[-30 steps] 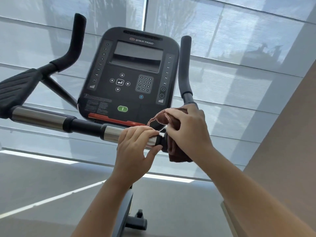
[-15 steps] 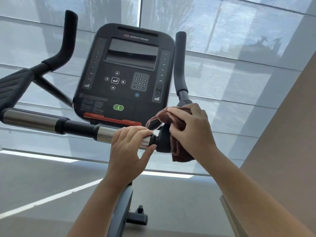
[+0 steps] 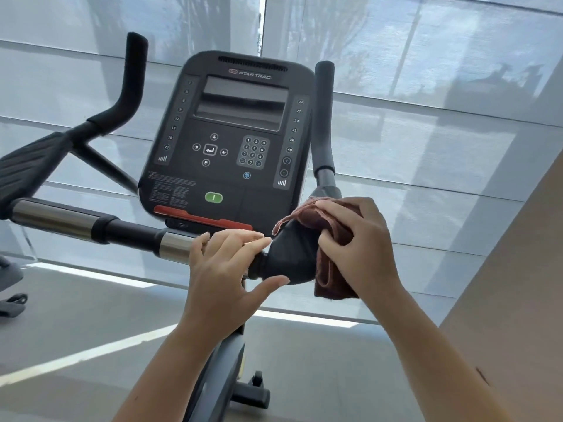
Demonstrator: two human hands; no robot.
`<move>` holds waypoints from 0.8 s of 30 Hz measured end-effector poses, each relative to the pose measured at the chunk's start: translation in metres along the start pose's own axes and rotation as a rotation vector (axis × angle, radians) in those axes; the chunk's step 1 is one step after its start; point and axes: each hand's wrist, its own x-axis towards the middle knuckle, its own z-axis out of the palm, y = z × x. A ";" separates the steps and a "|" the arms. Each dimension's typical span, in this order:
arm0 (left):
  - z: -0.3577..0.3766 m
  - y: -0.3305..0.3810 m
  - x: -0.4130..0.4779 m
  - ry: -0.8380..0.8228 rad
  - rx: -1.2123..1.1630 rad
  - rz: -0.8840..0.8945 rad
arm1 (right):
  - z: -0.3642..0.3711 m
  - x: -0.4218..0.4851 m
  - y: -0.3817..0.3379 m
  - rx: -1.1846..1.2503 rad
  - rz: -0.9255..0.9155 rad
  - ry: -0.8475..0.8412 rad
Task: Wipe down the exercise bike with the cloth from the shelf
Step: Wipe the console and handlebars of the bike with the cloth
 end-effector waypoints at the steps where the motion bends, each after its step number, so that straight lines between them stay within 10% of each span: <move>1: 0.001 0.003 0.002 -0.007 0.003 0.005 | 0.000 0.001 0.003 0.020 -0.005 0.014; 24: 0.011 0.028 0.007 -0.034 -0.083 -0.089 | -0.001 0.054 0.035 0.192 0.116 -0.051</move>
